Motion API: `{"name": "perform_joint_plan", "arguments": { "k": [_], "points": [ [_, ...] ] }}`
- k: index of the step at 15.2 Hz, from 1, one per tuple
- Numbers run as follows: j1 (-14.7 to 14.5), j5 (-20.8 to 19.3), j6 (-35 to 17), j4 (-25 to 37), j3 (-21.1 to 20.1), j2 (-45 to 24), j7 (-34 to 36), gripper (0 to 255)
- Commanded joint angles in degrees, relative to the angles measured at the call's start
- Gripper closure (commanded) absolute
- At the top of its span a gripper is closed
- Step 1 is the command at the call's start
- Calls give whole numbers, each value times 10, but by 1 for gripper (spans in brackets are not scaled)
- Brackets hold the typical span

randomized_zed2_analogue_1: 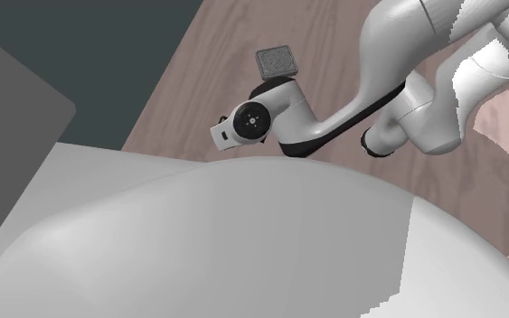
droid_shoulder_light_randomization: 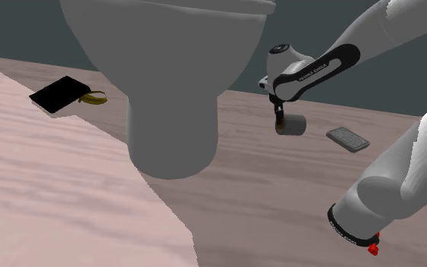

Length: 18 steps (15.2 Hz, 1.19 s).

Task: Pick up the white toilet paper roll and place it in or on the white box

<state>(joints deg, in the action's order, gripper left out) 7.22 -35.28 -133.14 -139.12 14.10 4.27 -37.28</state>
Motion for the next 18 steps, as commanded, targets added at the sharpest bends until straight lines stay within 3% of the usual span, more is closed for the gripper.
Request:
{"name": "perform_joint_plan", "arguments": {
  "k": [1,8,9,18],
  "points": [
    [2,-3,-10,0,2,-9,2,0],
    [2,-3,-10,0,2,-9,2,0],
    [2,-3,-10,0,2,-9,2,255],
    [2,-3,-10,0,2,-9,2,255]
  ]
}}
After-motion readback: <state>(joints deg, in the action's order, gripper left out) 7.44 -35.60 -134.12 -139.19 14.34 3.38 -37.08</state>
